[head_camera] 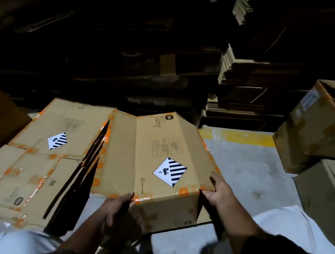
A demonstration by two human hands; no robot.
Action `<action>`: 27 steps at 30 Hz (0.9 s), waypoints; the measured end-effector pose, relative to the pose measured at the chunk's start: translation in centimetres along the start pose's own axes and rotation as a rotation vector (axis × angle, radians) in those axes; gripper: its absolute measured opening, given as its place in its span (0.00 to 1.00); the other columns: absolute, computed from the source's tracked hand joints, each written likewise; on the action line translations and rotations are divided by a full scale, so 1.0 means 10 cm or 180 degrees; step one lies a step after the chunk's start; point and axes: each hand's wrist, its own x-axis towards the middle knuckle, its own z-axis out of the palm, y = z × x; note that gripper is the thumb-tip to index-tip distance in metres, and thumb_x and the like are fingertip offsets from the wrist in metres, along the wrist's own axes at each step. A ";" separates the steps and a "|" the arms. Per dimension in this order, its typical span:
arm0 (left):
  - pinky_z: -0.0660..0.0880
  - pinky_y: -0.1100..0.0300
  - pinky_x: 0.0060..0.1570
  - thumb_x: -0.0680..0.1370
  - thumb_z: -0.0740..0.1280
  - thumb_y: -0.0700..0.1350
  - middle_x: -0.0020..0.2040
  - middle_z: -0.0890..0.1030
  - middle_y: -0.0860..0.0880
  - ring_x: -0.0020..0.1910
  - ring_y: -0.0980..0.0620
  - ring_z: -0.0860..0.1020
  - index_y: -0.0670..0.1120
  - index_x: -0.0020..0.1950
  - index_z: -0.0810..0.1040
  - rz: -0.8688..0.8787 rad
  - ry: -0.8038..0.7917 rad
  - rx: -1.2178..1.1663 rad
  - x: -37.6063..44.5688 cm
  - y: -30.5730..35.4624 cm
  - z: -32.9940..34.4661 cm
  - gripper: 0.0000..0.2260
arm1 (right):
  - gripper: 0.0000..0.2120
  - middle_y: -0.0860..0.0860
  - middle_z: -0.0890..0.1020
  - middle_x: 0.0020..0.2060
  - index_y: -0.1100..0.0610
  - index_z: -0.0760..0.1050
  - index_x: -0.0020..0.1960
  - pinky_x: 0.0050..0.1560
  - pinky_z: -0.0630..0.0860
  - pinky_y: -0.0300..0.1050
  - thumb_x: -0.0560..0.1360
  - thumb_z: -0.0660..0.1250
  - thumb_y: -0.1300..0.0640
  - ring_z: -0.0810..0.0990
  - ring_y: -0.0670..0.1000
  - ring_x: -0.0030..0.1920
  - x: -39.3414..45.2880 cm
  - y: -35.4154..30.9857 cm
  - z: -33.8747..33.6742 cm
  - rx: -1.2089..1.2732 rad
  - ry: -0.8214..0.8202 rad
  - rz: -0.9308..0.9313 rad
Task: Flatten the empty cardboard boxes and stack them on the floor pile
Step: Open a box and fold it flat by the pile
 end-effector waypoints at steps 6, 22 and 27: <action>0.74 0.44 0.63 0.67 0.79 0.59 0.61 0.81 0.34 0.59 0.37 0.79 0.32 0.59 0.78 0.0069 0.1429 0.0058 0.15 0.06 -0.22 0.35 | 0.21 0.59 0.81 0.58 0.63 0.72 0.69 0.46 0.83 0.44 0.78 0.70 0.61 0.81 0.57 0.56 -0.16 0.02 0.13 0.0393 -0.0218 -0.0319; 0.71 0.56 0.63 0.77 0.62 0.58 0.65 0.77 0.48 0.66 0.46 0.75 0.53 0.78 0.64 0.3083 0.0852 0.1270 -0.28 0.02 0.89 0.29 | 0.40 0.51 0.70 0.64 0.49 0.34 0.81 0.62 0.70 0.48 0.81 0.59 0.51 0.68 0.52 0.66 -1.38 0.82 0.92 -0.5085 -0.1474 -0.4300; 0.74 0.59 0.44 0.81 0.66 0.53 0.40 0.82 0.51 0.42 0.50 0.80 0.41 0.49 0.82 0.2874 0.1863 0.0210 -0.47 0.25 0.61 0.15 | 0.28 0.42 0.73 0.58 0.46 0.66 0.76 0.60 0.74 0.45 0.79 0.63 0.39 0.73 0.42 0.60 -1.25 0.57 0.99 -0.4256 -0.2379 -0.3725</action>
